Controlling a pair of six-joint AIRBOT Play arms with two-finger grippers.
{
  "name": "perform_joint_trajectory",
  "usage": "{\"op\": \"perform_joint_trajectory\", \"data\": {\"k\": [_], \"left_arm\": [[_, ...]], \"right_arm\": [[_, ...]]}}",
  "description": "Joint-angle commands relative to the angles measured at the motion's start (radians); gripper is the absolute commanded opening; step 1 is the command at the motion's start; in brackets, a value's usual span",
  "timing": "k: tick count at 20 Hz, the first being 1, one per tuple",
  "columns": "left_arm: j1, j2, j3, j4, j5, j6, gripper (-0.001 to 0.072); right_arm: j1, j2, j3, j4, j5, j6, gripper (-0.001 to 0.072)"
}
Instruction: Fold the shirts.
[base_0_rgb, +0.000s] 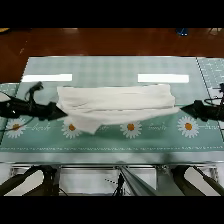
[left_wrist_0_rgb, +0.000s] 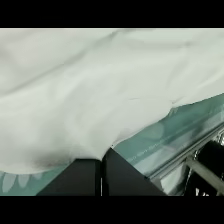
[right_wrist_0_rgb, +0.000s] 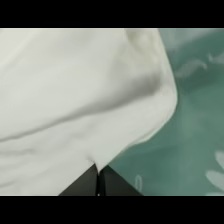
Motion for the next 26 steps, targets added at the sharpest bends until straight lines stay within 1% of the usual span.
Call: {"op": "perform_joint_trajectory", "data": {"k": [1, 2, 3, 4, 5, 6, 8, 10, 15, 18, 20, 22, 23, 24, 26], "left_arm": [[-0.002, 0.012, 0.230, -0.099, 0.068, -0.025, 0.0020], [-0.011, 0.012, 0.257, -0.099, 0.130, -0.043, 0.0020], [-0.026, 0.003, 0.263, -0.099, 0.187, -0.047, 0.0020], [-0.038, -0.021, 0.263, -0.099, 0.211, -0.047, 0.0020], [-0.045, -0.061, 0.264, -0.100, 0.217, -0.048, 0.0020], [-0.047, -0.111, 0.266, -0.102, 0.219, -0.050, 0.0020], [-0.038, -0.209, 0.294, -0.130, 0.218, -0.050, 0.0021], [-0.018, -0.289, 0.341, -0.200, 0.220, -0.046, 0.0020], [-0.023, -0.461, 0.446, -0.212, 0.217, -0.048, 0.0021], [-0.022, -0.529, 0.451, -0.212, 0.215, -0.048, 0.0021], [-0.011, -0.551, 0.450, -0.210, 0.200, -0.047, 0.0027], [0.010, -0.561, 0.450, -0.194, 0.175, -0.047, 0.0116], [0.024, -0.563, 0.450, -0.178, 0.153, -0.047, 0.0216], [0.040, -0.562, 0.450, -0.157, 0.121, -0.048, 0.0284], [0.079, -0.562, 0.450, -0.112, 0.033, -0.055, 0.0287]], "right_arm": [[0.119, 0.026, 0.115, 0.122, -0.103, 0.008, 0.0024], [0.185, 0.026, 0.131, 0.091, -0.200, 0.030, 0.0024], [0.248, 0.026, 0.135, 0.053, -0.343, 0.063, 0.0024], [0.295, 0.013, 0.135, 0.018, -0.462, 0.105, 0.0024], [0.325, -0.014, 0.135, -0.006, -0.549, 0.144, 0.0024], [0.340, -0.052, 0.136, -0.003, -0.596, 0.159, 0.0024], [0.343, -0.137, 0.163, 0.022, -0.605, 0.160, 0.0023], [0.348, -0.210, 0.208, 0.032, -0.609, 0.147, 0.0023], [0.413, -0.360, 0.307, 0.018, -0.640, 0.137, 0.0024], [0.462, -0.414, 0.309, -0.064, -0.663, 0.139, 0.0024], [0.465, -0.426, 0.309, -0.140, -0.668, 0.164, 0.0024], [0.463, -0.426, 0.309, -0.252, -0.662, 0.223, 0.0024], [0.463, -0.426, 0.309, -0.307, -0.651, 0.257, 0.0025], [0.463, -0.426, 0.309, -0.355, -0.636, 0.287, 0.0025], [0.463, -0.426, 0.309, -0.420, -0.613, 0.318, 0.0025]]}}
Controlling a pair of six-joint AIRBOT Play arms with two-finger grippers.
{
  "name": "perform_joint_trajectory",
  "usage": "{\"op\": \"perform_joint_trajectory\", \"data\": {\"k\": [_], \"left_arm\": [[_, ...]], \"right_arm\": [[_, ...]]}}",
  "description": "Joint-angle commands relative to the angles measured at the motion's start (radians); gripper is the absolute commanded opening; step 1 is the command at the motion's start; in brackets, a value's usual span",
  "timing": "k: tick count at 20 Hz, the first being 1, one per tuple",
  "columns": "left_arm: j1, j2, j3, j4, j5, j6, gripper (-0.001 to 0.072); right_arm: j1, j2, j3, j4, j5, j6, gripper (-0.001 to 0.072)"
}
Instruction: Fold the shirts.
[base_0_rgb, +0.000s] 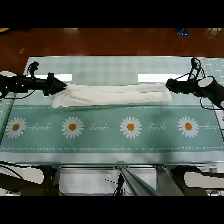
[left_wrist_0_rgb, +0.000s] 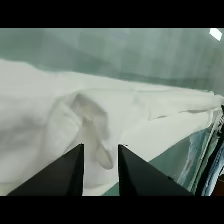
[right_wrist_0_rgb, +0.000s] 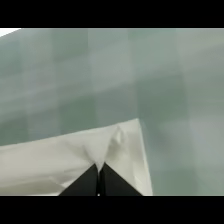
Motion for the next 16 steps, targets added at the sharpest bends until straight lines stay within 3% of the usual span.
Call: {"op": "perform_joint_trajectory", "data": {"k": [1, 2, 3, 4, 6, 8, 9, 10, 11, 13, 15, 16], "left_arm": [[0.060, -0.009, 0.002, 0.060, -0.138, -0.010, 0.0408], [0.079, -0.008, 0.003, 0.060, -0.181, -0.009, 0.0443], [0.095, -0.008, 0.006, 0.059, -0.216, -0.009, 0.0443], [0.110, -0.007, 0.010, 0.059, -0.252, -0.009, 0.0443], [0.128, 0.003, 0.016, 0.058, -0.298, -0.009, 0.0443], [0.129, 0.020, 0.025, 0.056, -0.304, -0.008, 0.0442], [0.127, 0.025, 0.031, 0.055, -0.303, -0.008, 0.0442], [0.124, 0.027, 0.037, 0.055, -0.303, -0.006, 0.0443], [0.120, 0.028, 0.042, 0.055, -0.303, -0.005, 0.0442], [0.113, 0.028, 0.043, 0.055, -0.304, -0.005, 0.0442], [0.103, 0.028, 0.043, 0.055, -0.303, -0.005, 0.0442], [0.099, 0.027, 0.043, 0.055, -0.303, 0.000, 0.0442]], "right_arm": [[0.003, -0.005, 0.001, -0.147, 0.027, 0.073, 0.0027], [0.003, -0.003, 0.002, -0.147, 0.024, 0.073, 0.0131], [0.003, 0.001, 0.002, -0.148, 0.023, 0.071, 0.0281], [0.001, 0.010, 0.002, -0.167, 0.024, 0.071, 0.0375], [-0.015, 0.043, 0.002, -0.242, 0.023, 0.116, 0.0388], [-0.056, 0.077, 0.002, -0.342, 0.025, 0.241, 0.0395], [-0.085, 0.083, 0.002, -0.351, 0.027, 0.313, 0.0468], [-0.118, 0.079, 0.002, -0.298, 0.046, 0.345, 0.0495], [-0.154, 0.067, 0.002, -0.194, 0.079, 0.321, 0.0498], [-0.212, 0.022, 0.002, 0.068, 0.146, 0.175, 0.0596], [-0.235, -0.023, 0.002, 0.280, 0.195, 0.030, 0.0596], [-0.235, -0.040, 0.002, 0.316, 0.203, 0.016, 0.0596]]}}
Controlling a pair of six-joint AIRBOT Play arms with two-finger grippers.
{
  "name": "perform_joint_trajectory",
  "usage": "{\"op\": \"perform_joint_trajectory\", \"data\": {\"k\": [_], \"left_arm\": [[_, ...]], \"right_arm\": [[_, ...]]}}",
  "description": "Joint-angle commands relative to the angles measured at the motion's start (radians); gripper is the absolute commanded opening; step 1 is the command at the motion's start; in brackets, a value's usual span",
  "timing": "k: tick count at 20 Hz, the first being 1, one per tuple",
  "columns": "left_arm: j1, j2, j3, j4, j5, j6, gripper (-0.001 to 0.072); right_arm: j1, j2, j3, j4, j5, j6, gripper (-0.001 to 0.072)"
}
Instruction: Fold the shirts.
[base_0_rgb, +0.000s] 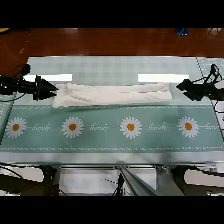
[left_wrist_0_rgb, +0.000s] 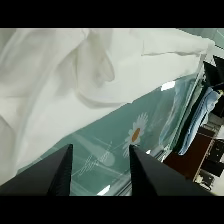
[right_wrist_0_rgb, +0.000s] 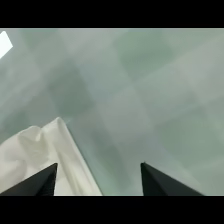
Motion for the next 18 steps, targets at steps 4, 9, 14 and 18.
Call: {"op": "perform_joint_trajectory", "data": {"k": [4, 9, 14, 18], "left_arm": [[-0.013, 0.002, 0.004, 0.000, -0.002, 0.008, 0.0442], [-0.013, 0.001, 0.004, 0.000, 0.034, 0.008, 0.0440], [-0.013, 0.002, 0.006, 0.000, 0.039, 0.008, 0.0298], [-0.025, 0.003, 0.006, -0.115, 0.020, 0.033, 0.0040]], "right_arm": [[0.019, -0.106, 0.001, 0.277, 0.067, -0.123, 0.0596], [0.139, -0.138, 0.001, 0.339, -0.062, -0.166, 0.0382], [0.187, -0.080, 0.003, 0.447, -0.138, -0.309, 0.0025], [0.188, 0.070, 0.003, 0.362, -0.040, -0.326, 0.0024]]}}
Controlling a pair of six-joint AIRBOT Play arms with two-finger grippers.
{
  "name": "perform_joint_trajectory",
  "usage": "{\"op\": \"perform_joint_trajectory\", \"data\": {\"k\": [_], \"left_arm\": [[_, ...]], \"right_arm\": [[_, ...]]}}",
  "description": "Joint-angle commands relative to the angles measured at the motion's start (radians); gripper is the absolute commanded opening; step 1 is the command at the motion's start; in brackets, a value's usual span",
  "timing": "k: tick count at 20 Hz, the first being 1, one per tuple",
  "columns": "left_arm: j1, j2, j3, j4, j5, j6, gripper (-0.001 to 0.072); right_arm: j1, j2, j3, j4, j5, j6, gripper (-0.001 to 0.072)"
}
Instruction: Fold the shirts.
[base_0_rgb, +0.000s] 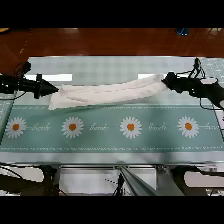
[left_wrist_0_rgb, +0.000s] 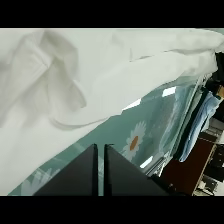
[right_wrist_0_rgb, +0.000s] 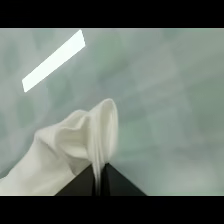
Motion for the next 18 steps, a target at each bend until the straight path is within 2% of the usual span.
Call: {"op": "perform_joint_trajectory", "data": {"k": [1, 4, 7, 9, 12, 14, 18], "left_arm": [[-0.023, 0.003, 0.001, -0.132, -0.018, 0.044, 0.0021], [-0.113, 0.014, 0.000, -0.193, -0.018, 0.053, 0.0021], [-0.256, 0.023, 0.000, -0.192, 0.015, 0.069, 0.0020], [-0.356, 0.026, 0.000, -0.192, 0.075, 0.069, 0.0020], [-0.496, 0.030, 0.000, -0.192, 0.161, 0.064, 0.0020], [-0.573, 0.030, -0.005, -0.192, 0.194, 0.064, 0.0020], [-0.674, 0.029, -0.076, -0.192, 0.275, 0.055, 0.0020]], "right_arm": [[0.008, 0.123, 0.000, -0.043, 0.083, -0.036, 0.0024], [0.008, 0.241, 0.000, -0.050, 0.166, -0.034, 0.0024], [0.034, 0.356, 0.000, -0.064, 0.195, 0.029, 0.0024], [0.089, 0.432, 0.000, -0.126, 0.195, 0.111, 0.0024], [0.192, 0.529, 0.000, -0.308, 0.195, 0.298, 0.0024], [0.255, 0.582, 0.000, -0.403, 0.194, 0.385, 0.0024], [0.342, 0.675, 0.000, -0.455, 0.194, 0.505, 0.0024]]}}
